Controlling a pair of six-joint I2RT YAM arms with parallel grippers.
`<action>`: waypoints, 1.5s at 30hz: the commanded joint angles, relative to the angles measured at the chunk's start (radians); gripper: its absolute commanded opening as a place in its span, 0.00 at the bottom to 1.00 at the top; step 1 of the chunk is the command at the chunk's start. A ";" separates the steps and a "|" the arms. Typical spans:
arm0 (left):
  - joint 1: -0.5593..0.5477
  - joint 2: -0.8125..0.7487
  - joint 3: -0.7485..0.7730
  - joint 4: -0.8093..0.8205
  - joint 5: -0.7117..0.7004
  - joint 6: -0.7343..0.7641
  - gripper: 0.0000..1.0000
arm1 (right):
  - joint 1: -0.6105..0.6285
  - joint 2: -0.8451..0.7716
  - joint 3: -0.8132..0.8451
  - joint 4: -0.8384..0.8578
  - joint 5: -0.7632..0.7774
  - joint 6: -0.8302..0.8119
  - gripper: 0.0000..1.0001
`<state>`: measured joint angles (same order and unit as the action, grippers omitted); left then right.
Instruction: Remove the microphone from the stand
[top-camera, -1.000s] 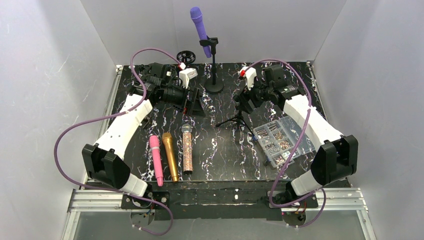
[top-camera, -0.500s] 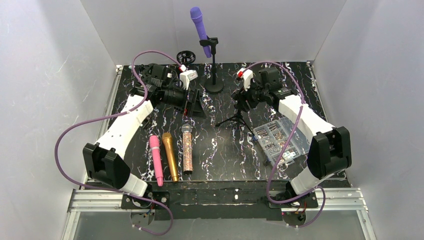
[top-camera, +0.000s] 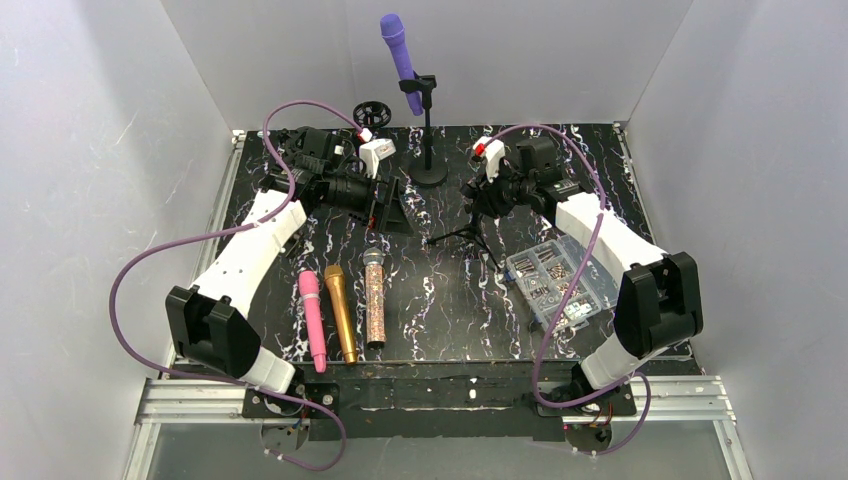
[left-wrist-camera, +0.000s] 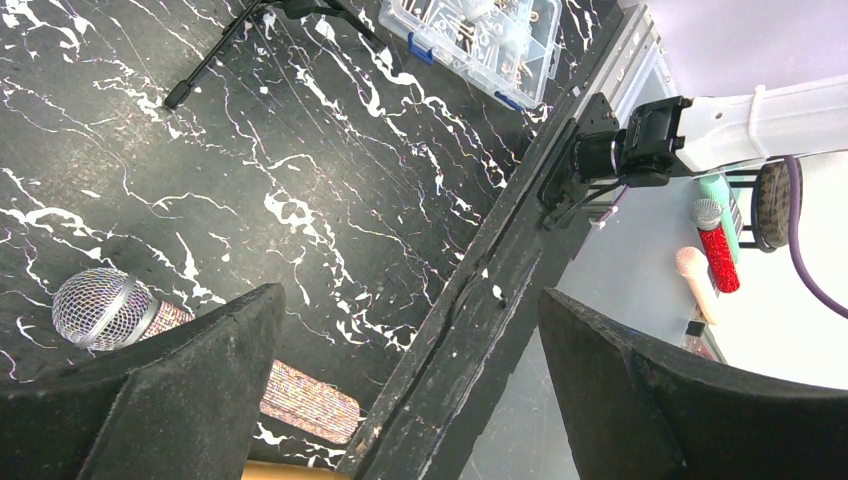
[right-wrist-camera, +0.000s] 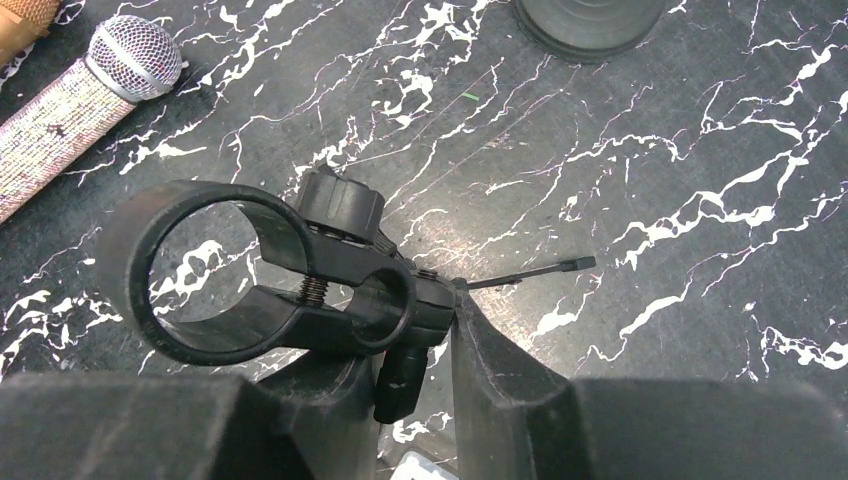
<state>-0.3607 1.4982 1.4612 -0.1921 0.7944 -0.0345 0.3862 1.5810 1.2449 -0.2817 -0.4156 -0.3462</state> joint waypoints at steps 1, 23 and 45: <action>0.008 -0.008 -0.004 -0.049 0.044 0.009 0.98 | -0.006 -0.033 0.038 0.044 0.029 -0.020 0.02; 0.017 0.031 0.019 -0.059 0.024 0.020 0.98 | -0.229 0.229 0.392 0.075 0.011 0.063 0.01; 0.031 0.029 0.046 -0.089 -0.019 0.031 0.98 | -0.244 0.414 0.517 0.093 0.041 0.137 0.08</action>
<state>-0.3355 1.5505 1.4860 -0.2195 0.7685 -0.0185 0.1398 1.9903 1.6939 -0.2131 -0.3786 -0.2253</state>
